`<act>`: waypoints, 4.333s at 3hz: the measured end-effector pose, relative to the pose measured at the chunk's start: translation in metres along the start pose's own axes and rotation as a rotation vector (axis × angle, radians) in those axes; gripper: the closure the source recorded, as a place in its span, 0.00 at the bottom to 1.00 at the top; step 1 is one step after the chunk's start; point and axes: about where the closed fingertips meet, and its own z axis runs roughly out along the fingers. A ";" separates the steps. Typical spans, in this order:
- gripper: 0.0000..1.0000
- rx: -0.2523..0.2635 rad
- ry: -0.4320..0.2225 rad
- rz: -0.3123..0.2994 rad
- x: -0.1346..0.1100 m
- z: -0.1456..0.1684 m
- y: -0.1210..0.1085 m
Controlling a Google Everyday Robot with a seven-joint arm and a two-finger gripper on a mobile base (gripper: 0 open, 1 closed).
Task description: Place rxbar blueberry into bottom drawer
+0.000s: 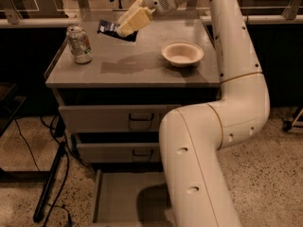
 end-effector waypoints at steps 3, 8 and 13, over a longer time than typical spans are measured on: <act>1.00 0.026 -0.044 0.125 0.048 -0.006 0.075; 1.00 0.092 -0.014 0.263 0.100 0.018 0.135; 1.00 0.042 0.055 0.454 0.186 0.087 0.156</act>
Offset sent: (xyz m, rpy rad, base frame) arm -0.1294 -0.0371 -0.0395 -0.0313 0.0536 -0.0262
